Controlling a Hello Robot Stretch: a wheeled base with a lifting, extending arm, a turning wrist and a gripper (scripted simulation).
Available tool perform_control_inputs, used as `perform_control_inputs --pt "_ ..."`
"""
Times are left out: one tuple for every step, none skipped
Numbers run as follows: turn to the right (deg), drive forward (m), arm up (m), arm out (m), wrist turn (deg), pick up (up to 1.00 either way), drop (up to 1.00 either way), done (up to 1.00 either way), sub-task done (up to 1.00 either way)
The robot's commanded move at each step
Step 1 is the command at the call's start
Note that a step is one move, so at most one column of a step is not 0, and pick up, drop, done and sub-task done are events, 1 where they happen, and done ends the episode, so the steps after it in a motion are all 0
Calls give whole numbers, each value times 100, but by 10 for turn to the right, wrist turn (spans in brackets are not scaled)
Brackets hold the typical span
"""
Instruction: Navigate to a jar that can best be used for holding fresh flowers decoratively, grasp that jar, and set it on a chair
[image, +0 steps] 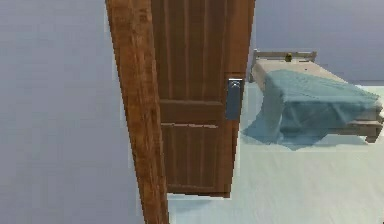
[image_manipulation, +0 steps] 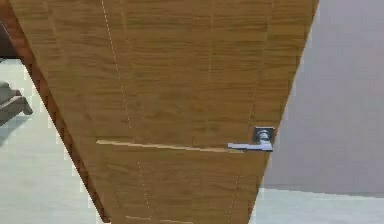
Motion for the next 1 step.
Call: perform_control_inputs --pt "300 0 0 0 0 0 0 0 0"
